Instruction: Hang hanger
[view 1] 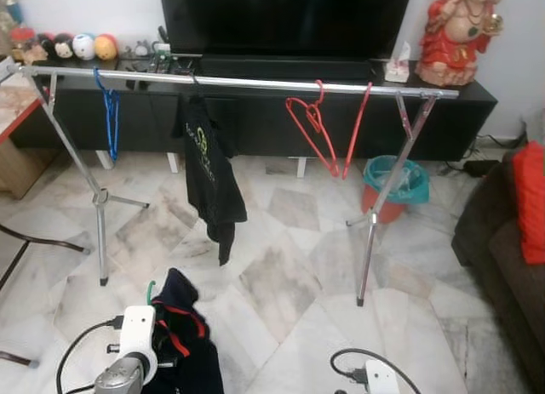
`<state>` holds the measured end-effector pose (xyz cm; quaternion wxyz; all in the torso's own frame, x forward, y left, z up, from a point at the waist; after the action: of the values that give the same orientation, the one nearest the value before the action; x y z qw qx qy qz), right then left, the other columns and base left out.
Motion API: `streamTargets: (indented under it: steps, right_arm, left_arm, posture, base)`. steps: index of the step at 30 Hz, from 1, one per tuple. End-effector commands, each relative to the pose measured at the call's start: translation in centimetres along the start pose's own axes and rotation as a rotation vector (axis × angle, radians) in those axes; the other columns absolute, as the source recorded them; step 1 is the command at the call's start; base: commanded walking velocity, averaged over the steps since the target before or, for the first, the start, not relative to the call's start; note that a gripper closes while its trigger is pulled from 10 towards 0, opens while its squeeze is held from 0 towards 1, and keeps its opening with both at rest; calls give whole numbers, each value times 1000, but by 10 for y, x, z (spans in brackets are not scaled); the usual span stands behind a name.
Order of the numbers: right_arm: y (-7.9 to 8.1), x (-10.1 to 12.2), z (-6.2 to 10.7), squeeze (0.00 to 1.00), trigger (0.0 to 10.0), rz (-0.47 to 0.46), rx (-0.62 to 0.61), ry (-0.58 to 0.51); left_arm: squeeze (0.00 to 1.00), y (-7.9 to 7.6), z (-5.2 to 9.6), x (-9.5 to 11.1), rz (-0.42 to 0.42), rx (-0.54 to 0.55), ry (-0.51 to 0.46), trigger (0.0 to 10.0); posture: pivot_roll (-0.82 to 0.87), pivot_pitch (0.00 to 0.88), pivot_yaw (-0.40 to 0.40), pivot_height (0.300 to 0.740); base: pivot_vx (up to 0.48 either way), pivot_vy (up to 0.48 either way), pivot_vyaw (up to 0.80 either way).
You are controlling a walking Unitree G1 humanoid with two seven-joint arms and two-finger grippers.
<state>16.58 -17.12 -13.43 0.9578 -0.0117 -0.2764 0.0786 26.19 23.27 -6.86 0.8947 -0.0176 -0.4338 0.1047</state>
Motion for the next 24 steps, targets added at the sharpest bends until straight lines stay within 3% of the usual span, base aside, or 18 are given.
streamTargets:
  steps: [1, 24]
  right_arm:
    - [0, 1, 0, 0, 10000, -15, -3, -6]
    - [2, 2, 0, 0, 10000, -18, -1, -7]
  left_arm:
    - [0, 5, 1, -1, 3, 16, 6, 10000]
    - [0, 5, 1, 1, 1, 10, -1, 10000]
  posture:
    - [-144, 0, -15, 740]
    - [-142, 0, -12, 740]
  base:
    - [0, 330, 0]
    - [0, 331, 0]
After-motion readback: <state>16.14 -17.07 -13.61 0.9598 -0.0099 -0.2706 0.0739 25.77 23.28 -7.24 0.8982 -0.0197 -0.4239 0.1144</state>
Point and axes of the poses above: a point about 5 cm out from each wrist's last joint towards the gripper, its own z axis pointing back from the gripper into the wrist, its own x axis along the axis of the wrist's last joint, y = z × x, the point moved 4 cm from there along -z, pointing out of the wrist towards the gripper, and after that the axes turned 12 degrees about z, right-handed, at the moved point
